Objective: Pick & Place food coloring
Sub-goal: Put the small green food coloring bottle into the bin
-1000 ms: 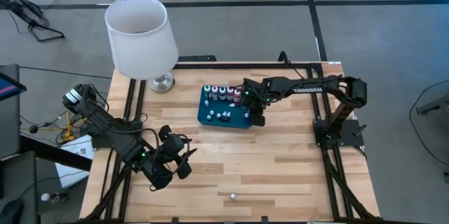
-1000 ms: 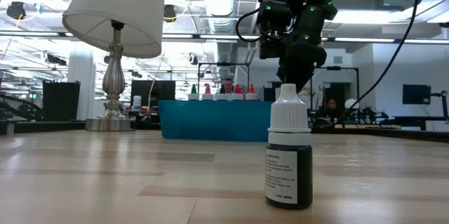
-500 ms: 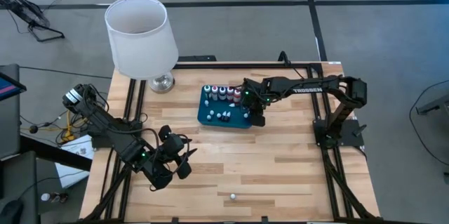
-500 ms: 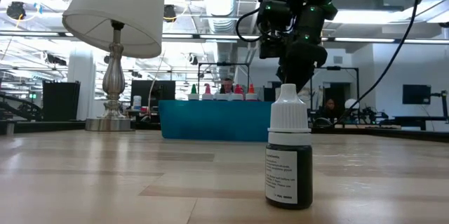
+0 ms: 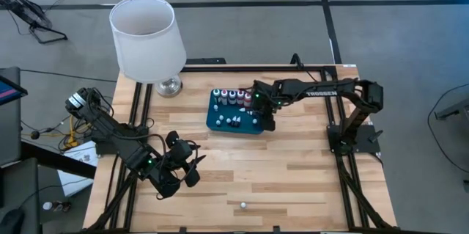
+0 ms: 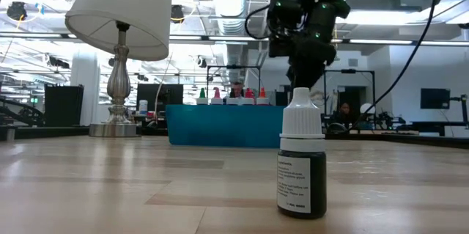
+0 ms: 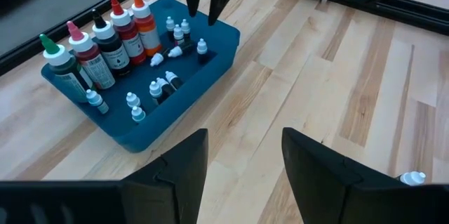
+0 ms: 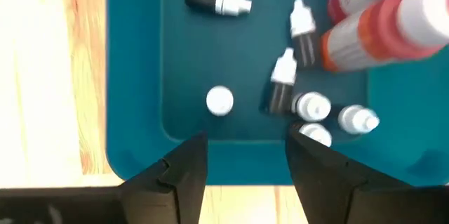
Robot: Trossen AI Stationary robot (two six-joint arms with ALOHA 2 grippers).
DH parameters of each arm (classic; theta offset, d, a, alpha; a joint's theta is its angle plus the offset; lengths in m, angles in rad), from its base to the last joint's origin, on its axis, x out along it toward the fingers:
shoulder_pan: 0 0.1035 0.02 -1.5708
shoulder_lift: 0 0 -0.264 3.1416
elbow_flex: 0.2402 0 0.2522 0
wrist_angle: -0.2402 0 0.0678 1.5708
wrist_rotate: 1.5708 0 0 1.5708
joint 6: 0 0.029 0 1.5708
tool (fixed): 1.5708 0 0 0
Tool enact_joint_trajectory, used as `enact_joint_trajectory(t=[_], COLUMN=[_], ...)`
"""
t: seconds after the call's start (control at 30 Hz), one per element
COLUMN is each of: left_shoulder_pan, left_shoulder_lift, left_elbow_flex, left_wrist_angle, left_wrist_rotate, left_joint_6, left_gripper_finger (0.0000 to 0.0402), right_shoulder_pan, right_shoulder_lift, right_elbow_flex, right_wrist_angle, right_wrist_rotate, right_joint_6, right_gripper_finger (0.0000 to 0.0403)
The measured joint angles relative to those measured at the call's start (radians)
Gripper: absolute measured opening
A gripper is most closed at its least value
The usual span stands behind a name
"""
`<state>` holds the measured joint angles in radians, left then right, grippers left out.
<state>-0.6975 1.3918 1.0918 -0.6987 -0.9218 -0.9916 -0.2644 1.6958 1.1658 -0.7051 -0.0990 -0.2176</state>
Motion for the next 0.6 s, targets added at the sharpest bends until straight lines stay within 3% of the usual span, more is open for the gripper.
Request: enact_joint_trajectory(t=[0.17, 0.27, 0.43, 0.6], left_shoulder_pan=[0.000, 0.000, 0.000, 0.000], left_shoulder_lift=[0.000, 0.000, 0.000, 0.000], left_elbow_flex=[0.000, 0.000, 0.000, 0.000], left_wrist_angle=[0.000, 0.000, 0.001, 0.026], left_wrist_rotate=[0.000, 0.003, 0.010, 0.049], left_joint_6=[0.000, 0.000, 0.000, 0.031], left_gripper_finger=[0.0176, 0.0176, 0.0176, 0.0176], right_shoulder_pan=[0.025, 0.069, 0.201, 0.347], right_shoulder_lift=[0.000, -0.001, -0.001, -0.001], right_elbow_flex=[0.068, 0.112, 0.156, 0.162], right_wrist_angle=[-0.032, -0.053, -0.055, -0.026], right_wrist_rotate=[-0.012, -0.070, -0.163, -0.151], right_joint_6=[0.000, 0.009, 0.032, 0.100], right_gripper_finger=[0.0171, 0.0164, 0.0156, 0.0147])
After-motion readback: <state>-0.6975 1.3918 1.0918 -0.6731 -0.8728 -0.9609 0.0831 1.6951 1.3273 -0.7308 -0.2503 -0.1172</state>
